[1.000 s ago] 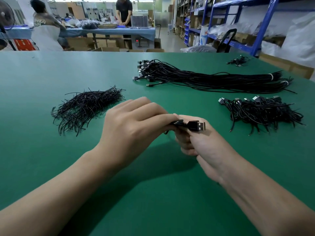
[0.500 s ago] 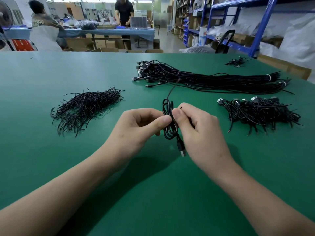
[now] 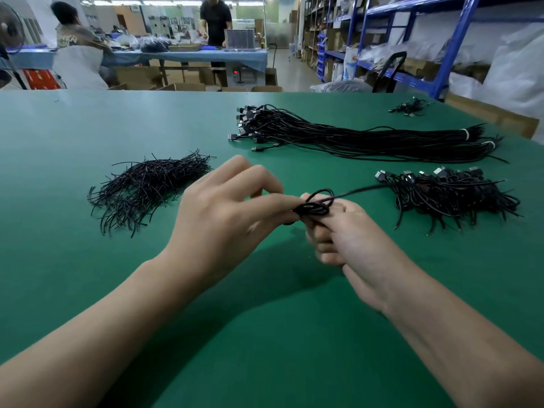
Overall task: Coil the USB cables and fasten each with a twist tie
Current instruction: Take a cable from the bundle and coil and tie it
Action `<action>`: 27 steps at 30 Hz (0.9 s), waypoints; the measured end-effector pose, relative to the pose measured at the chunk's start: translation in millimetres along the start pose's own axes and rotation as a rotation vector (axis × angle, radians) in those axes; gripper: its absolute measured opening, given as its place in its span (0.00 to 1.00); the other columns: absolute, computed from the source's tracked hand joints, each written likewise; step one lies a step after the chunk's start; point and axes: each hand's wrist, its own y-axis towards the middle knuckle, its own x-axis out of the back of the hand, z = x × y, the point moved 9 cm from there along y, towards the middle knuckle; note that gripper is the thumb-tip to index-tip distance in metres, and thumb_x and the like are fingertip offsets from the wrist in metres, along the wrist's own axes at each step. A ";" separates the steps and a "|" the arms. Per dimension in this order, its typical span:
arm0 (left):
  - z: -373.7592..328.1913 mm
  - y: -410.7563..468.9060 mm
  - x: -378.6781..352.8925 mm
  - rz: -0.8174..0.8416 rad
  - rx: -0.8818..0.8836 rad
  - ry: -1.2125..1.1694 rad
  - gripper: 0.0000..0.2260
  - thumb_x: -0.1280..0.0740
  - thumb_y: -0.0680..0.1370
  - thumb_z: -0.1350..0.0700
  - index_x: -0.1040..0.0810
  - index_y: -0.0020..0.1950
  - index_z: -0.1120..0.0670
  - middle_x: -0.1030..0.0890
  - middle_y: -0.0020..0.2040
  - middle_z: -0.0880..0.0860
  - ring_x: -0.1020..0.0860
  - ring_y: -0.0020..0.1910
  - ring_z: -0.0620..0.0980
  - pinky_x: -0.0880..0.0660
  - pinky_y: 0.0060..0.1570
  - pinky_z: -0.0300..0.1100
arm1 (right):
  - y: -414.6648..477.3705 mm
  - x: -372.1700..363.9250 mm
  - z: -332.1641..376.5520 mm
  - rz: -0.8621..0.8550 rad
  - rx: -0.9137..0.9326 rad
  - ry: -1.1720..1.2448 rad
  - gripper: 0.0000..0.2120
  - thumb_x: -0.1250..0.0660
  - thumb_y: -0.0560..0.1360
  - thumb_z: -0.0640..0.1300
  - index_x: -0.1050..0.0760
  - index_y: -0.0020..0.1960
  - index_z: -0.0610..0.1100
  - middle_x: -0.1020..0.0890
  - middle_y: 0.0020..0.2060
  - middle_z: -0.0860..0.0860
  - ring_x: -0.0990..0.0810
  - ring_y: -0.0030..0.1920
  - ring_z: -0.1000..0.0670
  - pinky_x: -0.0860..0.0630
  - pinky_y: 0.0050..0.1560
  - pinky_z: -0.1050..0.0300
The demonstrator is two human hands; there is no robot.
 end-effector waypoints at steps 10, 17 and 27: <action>48.3 -56.1 -67.5 0.366 1.062 -0.897 0.26 0.31 0.71 0.33 0.16 0.42 0.58 0.23 0.34 0.52 0.37 0.32 0.49 0.41 0.29 0.38 | -18.1 1.5 45.6 -0.251 0.579 -0.701 0.16 0.39 0.83 0.48 0.33 0.38 0.44 0.33 0.26 0.51 0.34 0.30 0.46 0.33 0.34 0.42; 40.6 -48.7 -60.8 0.246 1.015 -0.953 0.08 0.24 0.69 0.47 0.16 0.37 0.52 0.20 0.32 0.46 0.28 0.30 0.39 0.33 0.33 0.28 | -3.7 4.9 25.7 -0.146 0.339 -0.500 0.20 0.39 0.84 0.48 0.38 0.35 0.44 0.38 0.27 0.54 0.40 0.30 0.54 0.42 0.32 0.54; 17.2 -11.5 -14.9 0.053 0.286 -0.186 0.06 0.25 0.76 0.51 0.15 0.43 0.53 0.19 0.38 0.45 0.21 0.36 0.46 0.25 0.37 0.43 | -0.4 -9.4 -18.1 0.133 -0.193 0.400 0.20 0.43 0.82 0.43 0.32 0.32 0.46 0.43 0.23 0.55 0.49 0.25 0.55 0.53 0.25 0.60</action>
